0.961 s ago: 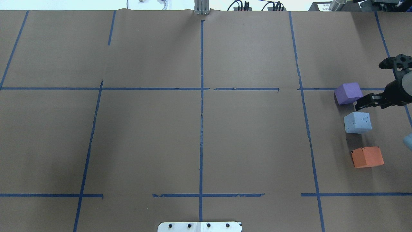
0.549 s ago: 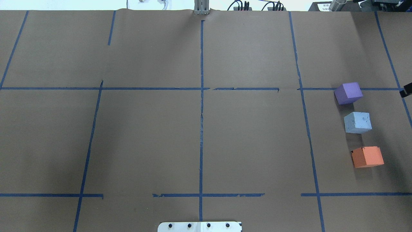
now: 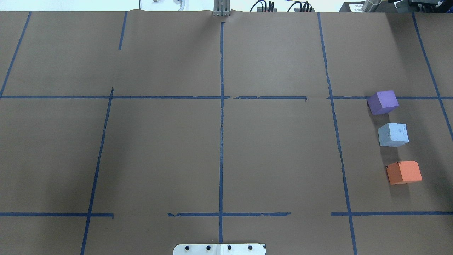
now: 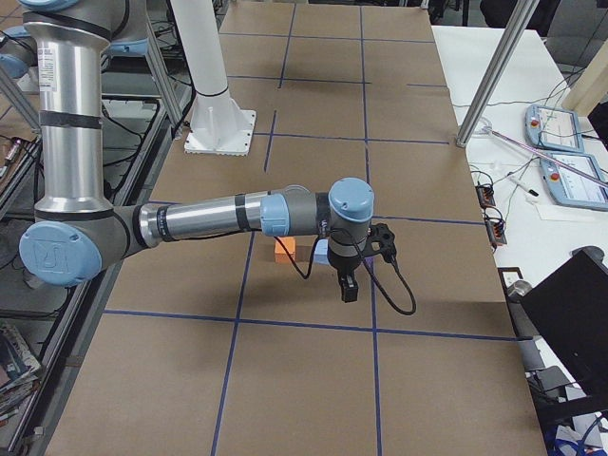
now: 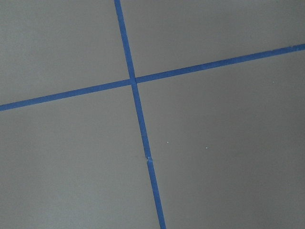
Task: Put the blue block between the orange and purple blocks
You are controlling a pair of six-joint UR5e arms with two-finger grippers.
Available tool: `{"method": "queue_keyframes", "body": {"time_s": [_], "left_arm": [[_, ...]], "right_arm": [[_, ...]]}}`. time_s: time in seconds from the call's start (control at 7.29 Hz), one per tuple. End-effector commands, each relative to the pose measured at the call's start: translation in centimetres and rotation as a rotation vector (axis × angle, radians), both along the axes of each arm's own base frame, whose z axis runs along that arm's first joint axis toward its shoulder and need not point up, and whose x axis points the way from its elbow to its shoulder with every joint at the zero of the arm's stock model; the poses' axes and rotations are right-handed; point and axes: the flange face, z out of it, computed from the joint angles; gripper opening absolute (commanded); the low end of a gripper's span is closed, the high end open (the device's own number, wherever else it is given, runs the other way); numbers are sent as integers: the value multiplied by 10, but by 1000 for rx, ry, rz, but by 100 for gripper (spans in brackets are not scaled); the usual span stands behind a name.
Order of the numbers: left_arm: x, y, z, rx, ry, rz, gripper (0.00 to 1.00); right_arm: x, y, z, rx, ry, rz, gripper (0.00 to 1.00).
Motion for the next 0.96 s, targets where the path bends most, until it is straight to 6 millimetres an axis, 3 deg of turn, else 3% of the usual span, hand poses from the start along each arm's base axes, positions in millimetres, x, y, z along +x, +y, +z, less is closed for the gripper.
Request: {"method": "queue_keyframes", "body": {"time_s": [0.0, 0.27, 0.41, 0.69, 0.82], "left_arm": [[-3, 3, 1, 9, -4, -2, 100], [-5, 3, 10, -15, -8, -11, 100], [-6, 4, 4, 0, -14, -11, 100], [-4, 9, 17, -24, -15, -4, 100], [-5, 12, 13, -17, -13, -5, 100]], "right_arm": [[-4, 1, 4, -27, 2, 5, 100], [-16, 0, 4, -53, 2, 14, 100], [-17, 0, 3, -49, 1, 11, 100], [-19, -1, 2, -46, 1, 5, 100], [-20, -1, 1, -44, 3, 3, 100]]}}
